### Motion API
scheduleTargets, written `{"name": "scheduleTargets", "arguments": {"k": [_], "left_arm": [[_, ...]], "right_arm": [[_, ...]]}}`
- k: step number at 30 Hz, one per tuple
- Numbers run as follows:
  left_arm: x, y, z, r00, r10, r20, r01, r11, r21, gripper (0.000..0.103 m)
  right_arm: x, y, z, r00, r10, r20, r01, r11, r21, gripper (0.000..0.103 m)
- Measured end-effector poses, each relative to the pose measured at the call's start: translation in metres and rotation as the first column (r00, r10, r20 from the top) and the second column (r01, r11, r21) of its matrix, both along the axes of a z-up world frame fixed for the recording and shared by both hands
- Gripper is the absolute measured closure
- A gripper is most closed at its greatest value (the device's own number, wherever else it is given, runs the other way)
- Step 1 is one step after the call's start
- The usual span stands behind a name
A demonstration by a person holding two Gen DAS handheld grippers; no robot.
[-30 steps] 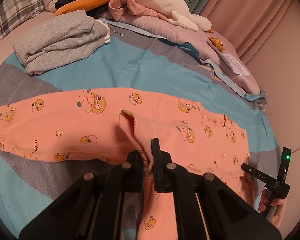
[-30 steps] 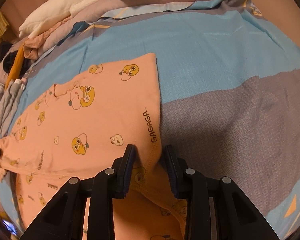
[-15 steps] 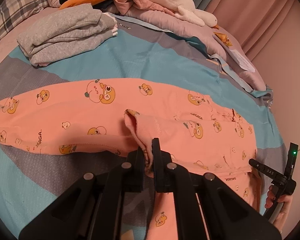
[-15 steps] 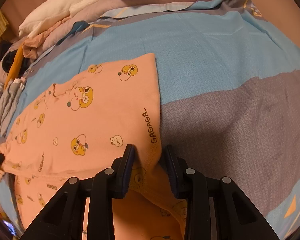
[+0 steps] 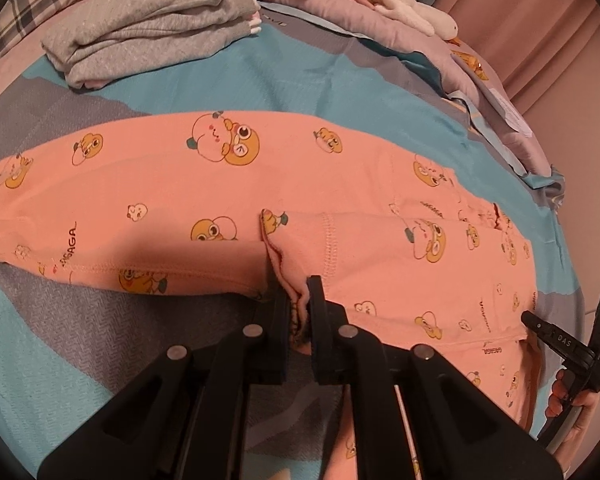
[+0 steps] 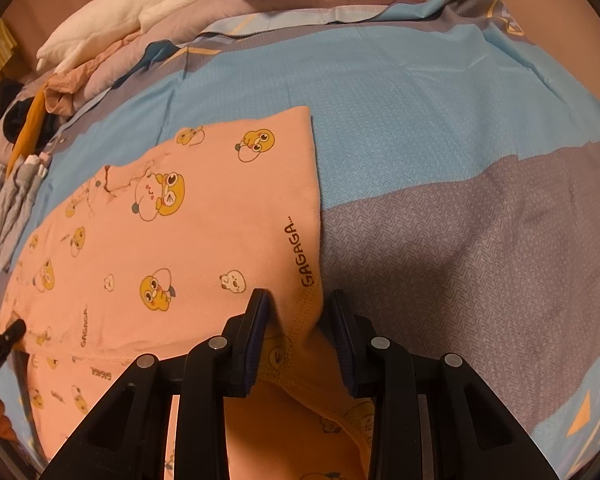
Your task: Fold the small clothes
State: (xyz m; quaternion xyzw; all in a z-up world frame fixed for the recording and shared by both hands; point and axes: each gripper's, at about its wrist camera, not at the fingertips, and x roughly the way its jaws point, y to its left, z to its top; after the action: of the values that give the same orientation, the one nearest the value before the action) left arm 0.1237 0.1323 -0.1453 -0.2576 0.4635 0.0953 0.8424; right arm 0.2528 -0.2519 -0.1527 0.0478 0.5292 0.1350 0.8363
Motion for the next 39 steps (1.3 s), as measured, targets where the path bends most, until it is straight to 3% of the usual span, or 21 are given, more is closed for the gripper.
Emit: {"name": "scheduleTargets", "arguments": {"k": [10,14,23,25,28,30,31,33,35,39], "left_arm": [[-0.002,-0.004,-0.008,0.999,0.051,0.013,-0.051,0.999,0.018,0.092],[-0.006,-0.002,-0.004,0.998,0.066,0.002,-0.066,0.998,-0.014,0.089],[-0.039,-0.005,0.015,0.992,0.127,0.02,-0.126,0.992,-0.019,0.063],[-0.048,-0.003,0.027,0.988,0.143,0.052,-0.142,0.99,-0.006,0.042],[-0.066,0.004,0.048,0.977,0.183,0.112,-0.185,0.983,0.005,0.012],[-0.078,0.009,0.06,0.966,0.213,0.146,-0.217,0.976,0.007,0.003],[-0.084,0.012,0.065,0.961,0.225,0.16,-0.229,0.973,0.005,0.002],[-0.094,0.017,0.073,0.952,0.245,0.185,-0.248,0.969,-0.003,0.001],[-0.105,0.025,0.078,0.945,0.264,0.195,-0.268,0.963,-0.005,0.001],[-0.117,0.042,0.077,0.923,0.328,0.199,-0.336,0.942,0.006,0.001]], "right_arm": [[-0.002,0.003,0.0,1.0,-0.009,0.014,0.009,1.0,-0.018,0.07],[-0.006,0.001,0.002,1.0,-0.018,0.025,0.018,1.0,-0.014,0.07],[-0.027,-0.007,0.021,0.997,-0.016,0.071,0.016,1.0,-0.006,0.07],[-0.035,-0.007,0.034,0.995,0.0,0.103,-0.001,1.0,0.007,0.069],[-0.049,-0.009,0.056,0.986,0.015,0.167,-0.021,0.999,0.033,0.055],[-0.059,-0.01,0.072,0.976,0.026,0.214,-0.039,0.998,0.059,0.046],[-0.063,-0.01,0.076,0.972,0.027,0.232,-0.044,0.997,0.069,0.043],[-0.072,-0.01,0.086,0.962,0.025,0.272,-0.051,0.994,0.091,0.025],[-0.08,-0.009,0.093,0.951,0.031,0.307,-0.066,0.993,0.102,0.017],[-0.096,-0.003,0.103,0.93,0.058,0.364,-0.098,0.991,0.093,0.011]]}}
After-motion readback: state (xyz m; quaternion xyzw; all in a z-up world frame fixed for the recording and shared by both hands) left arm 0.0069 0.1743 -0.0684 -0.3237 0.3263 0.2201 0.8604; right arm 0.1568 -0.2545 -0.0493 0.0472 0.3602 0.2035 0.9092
